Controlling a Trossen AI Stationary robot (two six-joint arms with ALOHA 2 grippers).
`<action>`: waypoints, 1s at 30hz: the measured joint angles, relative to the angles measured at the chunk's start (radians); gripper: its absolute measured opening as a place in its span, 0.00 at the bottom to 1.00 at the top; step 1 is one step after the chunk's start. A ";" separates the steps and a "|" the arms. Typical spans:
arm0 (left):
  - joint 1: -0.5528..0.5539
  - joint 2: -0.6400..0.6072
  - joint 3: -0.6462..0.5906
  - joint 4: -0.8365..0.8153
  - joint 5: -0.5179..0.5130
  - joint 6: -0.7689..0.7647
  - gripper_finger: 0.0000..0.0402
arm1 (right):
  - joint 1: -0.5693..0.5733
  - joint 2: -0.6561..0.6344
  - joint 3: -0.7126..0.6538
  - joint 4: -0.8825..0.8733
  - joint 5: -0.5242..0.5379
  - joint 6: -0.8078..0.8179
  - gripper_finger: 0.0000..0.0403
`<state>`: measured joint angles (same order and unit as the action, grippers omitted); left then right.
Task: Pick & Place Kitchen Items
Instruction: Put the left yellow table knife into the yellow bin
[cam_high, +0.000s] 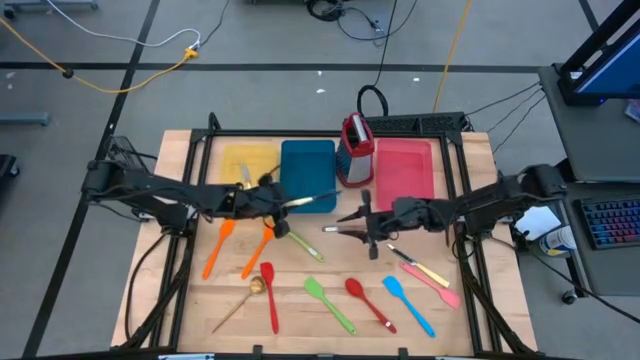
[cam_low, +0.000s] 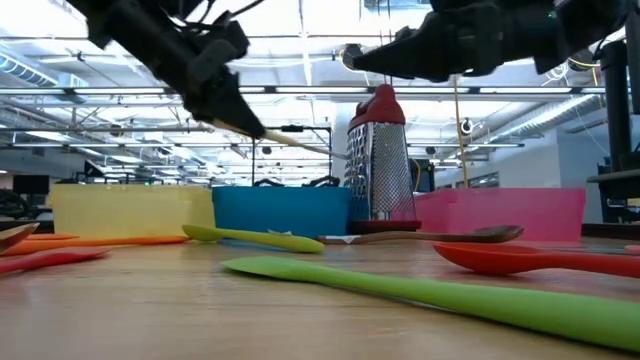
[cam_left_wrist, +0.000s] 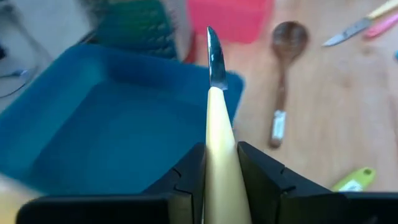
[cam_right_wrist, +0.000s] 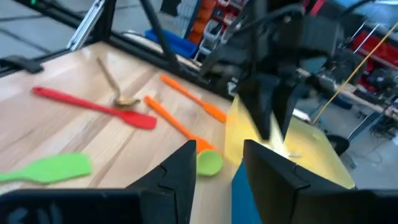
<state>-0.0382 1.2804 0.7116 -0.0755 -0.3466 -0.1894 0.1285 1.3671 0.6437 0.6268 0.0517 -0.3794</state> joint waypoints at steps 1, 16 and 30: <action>-0.005 -0.028 0.000 -0.036 -0.025 -0.013 0.22 | 0.003 -0.011 0.000 -0.030 0.000 0.001 0.31; -0.046 -0.302 0.000 -0.627 -0.427 -0.490 0.23 | 0.011 -0.022 0.000 -0.109 0.000 0.061 0.30; -0.039 -0.098 0.000 -0.812 -0.417 -0.862 0.23 | 0.011 -0.022 0.000 -0.109 0.000 0.061 0.29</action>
<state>-0.0771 1.1821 0.7116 -0.8871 -0.7635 -1.0517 0.1394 1.3453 0.6437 0.5182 0.0517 -0.3183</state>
